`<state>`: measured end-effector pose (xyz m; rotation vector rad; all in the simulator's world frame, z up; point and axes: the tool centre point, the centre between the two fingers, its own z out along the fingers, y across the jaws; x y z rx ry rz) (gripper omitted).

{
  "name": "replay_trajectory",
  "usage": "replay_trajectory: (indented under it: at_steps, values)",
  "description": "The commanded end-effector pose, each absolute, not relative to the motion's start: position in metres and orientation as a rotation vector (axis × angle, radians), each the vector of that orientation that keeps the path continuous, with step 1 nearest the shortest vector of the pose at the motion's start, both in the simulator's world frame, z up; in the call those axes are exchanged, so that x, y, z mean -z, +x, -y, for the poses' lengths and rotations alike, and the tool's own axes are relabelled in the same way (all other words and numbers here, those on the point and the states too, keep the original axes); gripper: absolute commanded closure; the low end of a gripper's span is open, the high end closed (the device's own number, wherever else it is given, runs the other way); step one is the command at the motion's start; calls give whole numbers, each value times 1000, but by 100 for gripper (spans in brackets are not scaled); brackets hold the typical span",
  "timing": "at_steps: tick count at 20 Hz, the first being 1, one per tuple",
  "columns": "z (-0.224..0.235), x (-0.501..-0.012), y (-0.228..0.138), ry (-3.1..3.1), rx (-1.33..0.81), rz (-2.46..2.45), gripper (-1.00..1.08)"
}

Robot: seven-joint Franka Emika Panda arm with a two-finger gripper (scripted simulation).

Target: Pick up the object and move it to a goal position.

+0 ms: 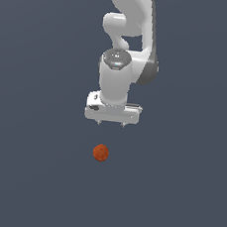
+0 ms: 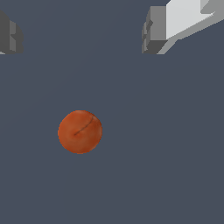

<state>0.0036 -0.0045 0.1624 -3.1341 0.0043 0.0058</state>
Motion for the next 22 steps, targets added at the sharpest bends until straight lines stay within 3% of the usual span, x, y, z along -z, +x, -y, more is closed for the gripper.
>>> replay_trajectory:
  at_steps: [1,22]
  values:
    - [4,-162,4,-3134,-6,-4,-92]
    - [-5,-171,15,-3144,7,118,-92]
